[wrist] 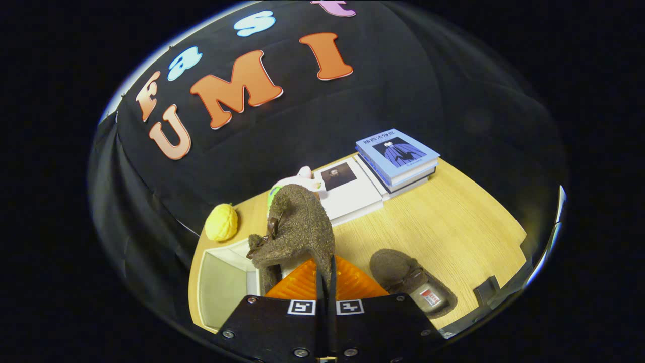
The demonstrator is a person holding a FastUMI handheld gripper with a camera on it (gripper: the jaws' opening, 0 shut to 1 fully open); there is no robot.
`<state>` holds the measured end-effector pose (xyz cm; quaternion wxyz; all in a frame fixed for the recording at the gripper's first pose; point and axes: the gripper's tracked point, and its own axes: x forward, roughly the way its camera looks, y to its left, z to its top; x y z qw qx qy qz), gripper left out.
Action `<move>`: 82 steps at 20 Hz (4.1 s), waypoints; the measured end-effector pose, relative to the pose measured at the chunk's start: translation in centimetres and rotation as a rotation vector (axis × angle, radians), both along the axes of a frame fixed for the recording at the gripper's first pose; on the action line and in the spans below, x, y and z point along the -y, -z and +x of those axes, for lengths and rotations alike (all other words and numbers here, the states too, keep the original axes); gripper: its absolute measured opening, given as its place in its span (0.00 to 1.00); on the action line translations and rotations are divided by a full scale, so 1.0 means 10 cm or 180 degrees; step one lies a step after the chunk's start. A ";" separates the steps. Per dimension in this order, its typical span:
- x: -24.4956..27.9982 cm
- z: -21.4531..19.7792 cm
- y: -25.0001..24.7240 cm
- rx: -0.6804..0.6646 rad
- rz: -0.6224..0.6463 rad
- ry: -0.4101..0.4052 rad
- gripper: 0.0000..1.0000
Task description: Open the storage box then place both shoes into the box .Put the left shoe in first, then the right shoe, with the right side of both shoes facing outward in a uniform manner.
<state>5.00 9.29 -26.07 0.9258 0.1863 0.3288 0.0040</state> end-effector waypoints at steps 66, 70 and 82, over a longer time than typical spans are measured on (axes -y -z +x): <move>1.26 -0.18 0.74 -0.0381 -0.0976 -0.0171 0.99; 1.44 -0.34 1.10 -0.0580 -0.1056 -0.0334 0.99; 1.37 -0.69 1.86 -0.1006 -0.0944 -0.0705 0.82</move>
